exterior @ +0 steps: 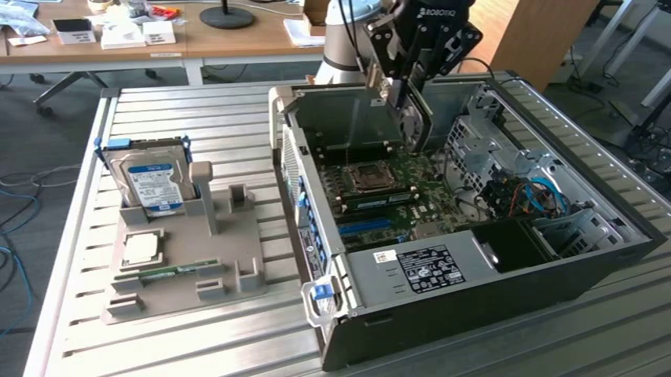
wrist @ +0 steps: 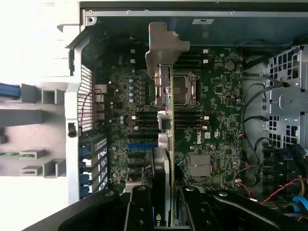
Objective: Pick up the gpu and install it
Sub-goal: 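Pick up the gpu and move the gpu toward the slot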
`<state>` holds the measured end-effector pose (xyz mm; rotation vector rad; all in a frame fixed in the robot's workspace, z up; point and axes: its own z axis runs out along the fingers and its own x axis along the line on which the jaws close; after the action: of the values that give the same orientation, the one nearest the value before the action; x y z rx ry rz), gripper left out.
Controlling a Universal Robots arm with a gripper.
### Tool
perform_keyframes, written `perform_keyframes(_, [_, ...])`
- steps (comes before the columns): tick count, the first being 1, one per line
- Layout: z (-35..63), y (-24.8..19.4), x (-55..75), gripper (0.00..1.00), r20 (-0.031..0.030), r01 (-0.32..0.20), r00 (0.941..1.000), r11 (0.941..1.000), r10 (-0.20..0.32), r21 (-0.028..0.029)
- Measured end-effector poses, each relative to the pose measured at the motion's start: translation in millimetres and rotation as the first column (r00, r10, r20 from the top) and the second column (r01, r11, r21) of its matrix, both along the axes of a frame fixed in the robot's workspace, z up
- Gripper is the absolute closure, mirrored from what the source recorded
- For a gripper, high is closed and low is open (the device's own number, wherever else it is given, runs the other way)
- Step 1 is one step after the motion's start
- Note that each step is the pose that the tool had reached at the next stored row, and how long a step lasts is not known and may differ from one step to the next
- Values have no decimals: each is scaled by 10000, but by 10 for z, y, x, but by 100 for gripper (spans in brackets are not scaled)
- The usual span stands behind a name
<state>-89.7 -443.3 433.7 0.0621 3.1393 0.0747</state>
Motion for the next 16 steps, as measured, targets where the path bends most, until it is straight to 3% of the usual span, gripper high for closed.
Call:
perform_keyframes(11, [0, 0, 154, 73, 0, -1, 10000, 10000, 1, -1])
perform_keyframes(16, [0, 0, 166, 73, 0, 2, 10000, 10000, -2, -1])
